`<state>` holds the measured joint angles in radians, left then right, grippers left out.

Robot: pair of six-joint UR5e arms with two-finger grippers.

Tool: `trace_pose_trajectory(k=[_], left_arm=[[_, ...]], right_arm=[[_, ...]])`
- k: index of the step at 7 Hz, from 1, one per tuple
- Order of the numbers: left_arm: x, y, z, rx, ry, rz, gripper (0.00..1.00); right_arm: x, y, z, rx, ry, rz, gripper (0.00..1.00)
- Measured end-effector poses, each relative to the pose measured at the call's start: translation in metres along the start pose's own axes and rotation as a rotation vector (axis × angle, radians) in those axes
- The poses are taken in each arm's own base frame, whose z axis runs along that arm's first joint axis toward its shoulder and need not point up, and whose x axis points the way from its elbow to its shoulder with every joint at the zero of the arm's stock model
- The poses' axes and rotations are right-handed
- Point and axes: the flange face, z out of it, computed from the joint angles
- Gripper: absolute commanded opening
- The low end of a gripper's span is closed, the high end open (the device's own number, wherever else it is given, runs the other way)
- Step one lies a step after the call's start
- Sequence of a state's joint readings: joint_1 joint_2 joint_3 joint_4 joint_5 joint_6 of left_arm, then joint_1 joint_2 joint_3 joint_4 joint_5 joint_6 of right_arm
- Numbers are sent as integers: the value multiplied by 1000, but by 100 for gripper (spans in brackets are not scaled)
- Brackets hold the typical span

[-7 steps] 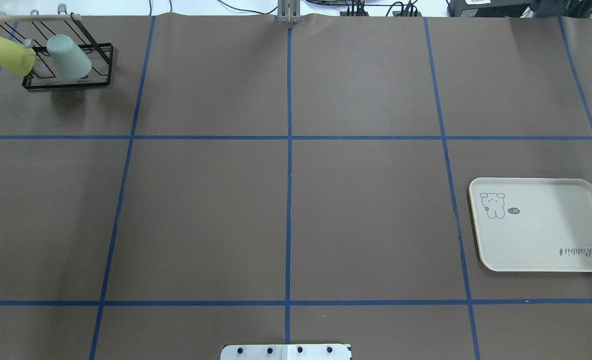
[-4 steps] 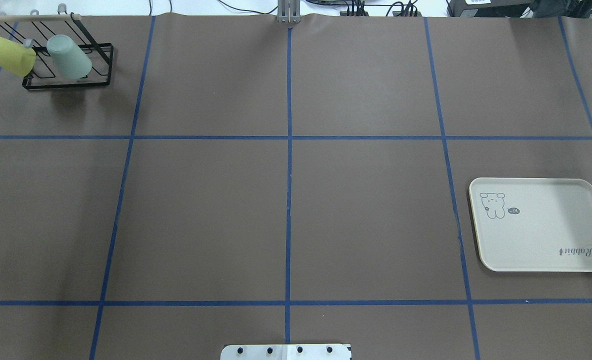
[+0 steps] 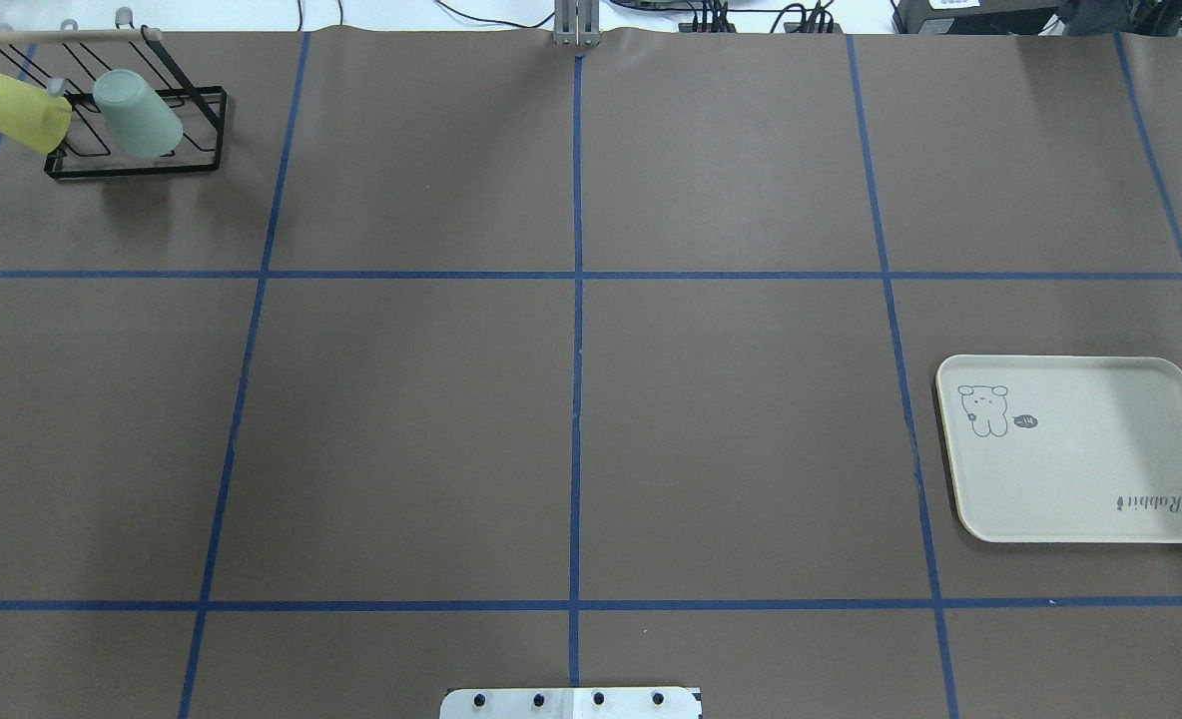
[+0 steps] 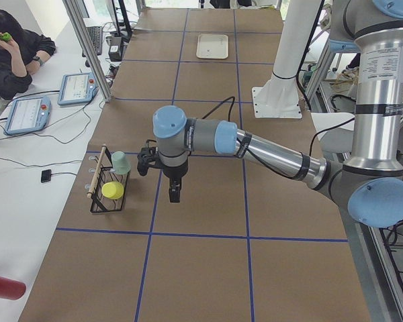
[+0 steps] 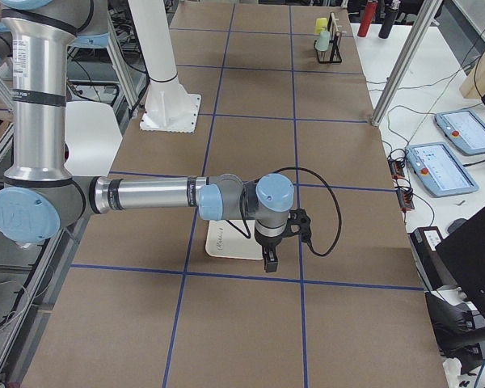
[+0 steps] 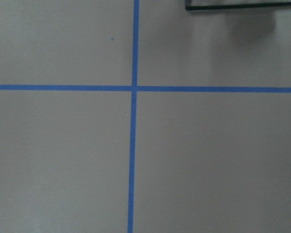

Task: Left arm grabs green cup and hands to right arm on tray

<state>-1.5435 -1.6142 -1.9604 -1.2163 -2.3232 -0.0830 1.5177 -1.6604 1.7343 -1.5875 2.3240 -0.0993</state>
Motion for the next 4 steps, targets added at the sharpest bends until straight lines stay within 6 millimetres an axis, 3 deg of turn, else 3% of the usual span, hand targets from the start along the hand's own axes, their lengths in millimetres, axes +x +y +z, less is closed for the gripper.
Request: trace_pose_trajectory(k=[2, 4], left_arm=[[58, -23, -42, 45, -15, 74, 100], [114, -42, -41, 100, -7, 160, 100]], right_arm=[[-1, -1, -1, 2, -4, -2, 99], [-2, -1, -1, 4, -7, -3, 99]])
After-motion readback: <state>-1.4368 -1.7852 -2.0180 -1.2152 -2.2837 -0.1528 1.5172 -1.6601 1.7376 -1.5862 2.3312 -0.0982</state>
